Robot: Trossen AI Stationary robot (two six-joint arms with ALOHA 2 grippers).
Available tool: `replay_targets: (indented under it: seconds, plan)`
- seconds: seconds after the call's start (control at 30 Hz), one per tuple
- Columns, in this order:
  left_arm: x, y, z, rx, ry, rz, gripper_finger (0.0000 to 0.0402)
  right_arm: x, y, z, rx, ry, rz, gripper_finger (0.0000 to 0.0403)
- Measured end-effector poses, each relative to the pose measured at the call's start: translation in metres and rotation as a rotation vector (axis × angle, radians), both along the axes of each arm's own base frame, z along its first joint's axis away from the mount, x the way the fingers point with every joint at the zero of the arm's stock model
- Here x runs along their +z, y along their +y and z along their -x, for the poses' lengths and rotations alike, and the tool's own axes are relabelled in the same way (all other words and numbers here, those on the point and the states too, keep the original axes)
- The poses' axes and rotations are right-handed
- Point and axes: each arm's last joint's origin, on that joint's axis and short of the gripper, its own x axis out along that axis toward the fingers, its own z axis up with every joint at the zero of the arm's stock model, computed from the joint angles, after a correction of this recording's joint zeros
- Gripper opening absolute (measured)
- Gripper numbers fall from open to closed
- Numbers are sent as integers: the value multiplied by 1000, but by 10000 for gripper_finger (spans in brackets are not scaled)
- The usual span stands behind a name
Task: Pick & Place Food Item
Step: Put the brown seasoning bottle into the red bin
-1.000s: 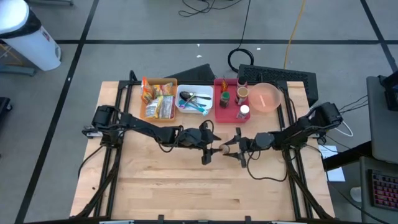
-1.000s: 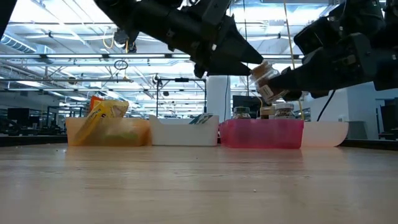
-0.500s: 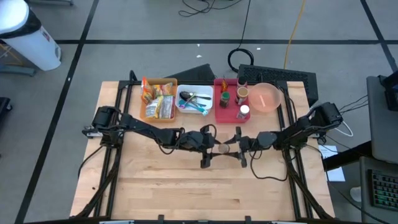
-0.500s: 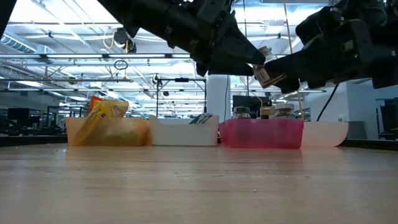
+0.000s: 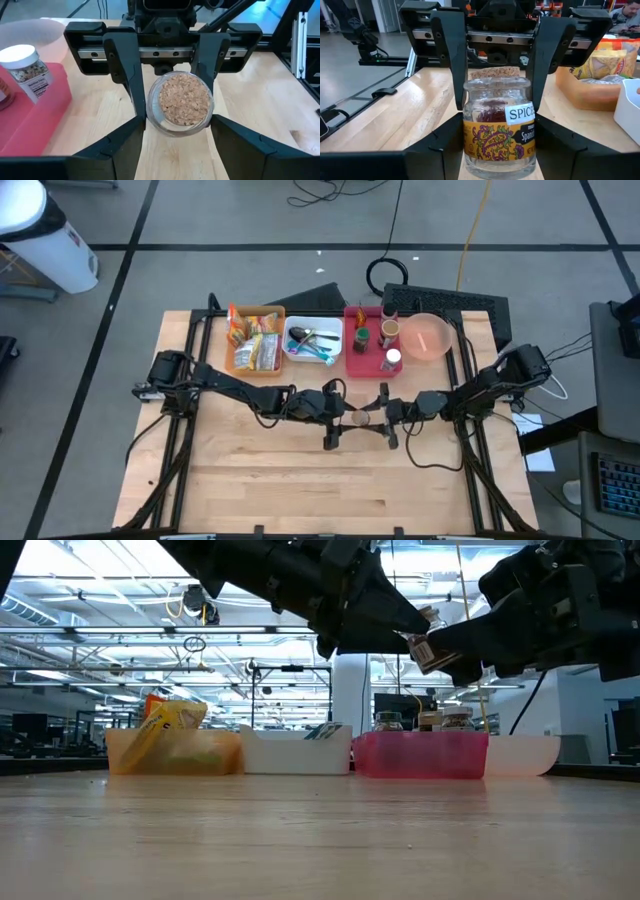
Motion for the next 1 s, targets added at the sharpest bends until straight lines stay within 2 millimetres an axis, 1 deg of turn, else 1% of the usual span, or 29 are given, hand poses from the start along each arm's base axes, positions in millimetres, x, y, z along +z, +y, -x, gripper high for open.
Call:
replay_targets:
  seconds: [0.2, 0.57, 0.8, 0.9, 1.0]
  plan:
    - [5, -1, -2, -8, -49, 5, 241, 4, 1, 0, 49, -44, -5, 186]
    - [7, 0, -2, 25, -80, -2, 241, 5, 1, 0, 50, -54, -7, 186]
    - [13, 0, -4, 12, -148, -14, 241, 7, 1, -1, 48, -63, -25, 186]
    - [17, 1, -6, 13, -189, -6, 241, 8, 2, -4, 42, -50, -21, 186]
    - [14, 0, -10, -21, -233, -1, 241, 8, 4, -12, 56, -11, -12, 186]
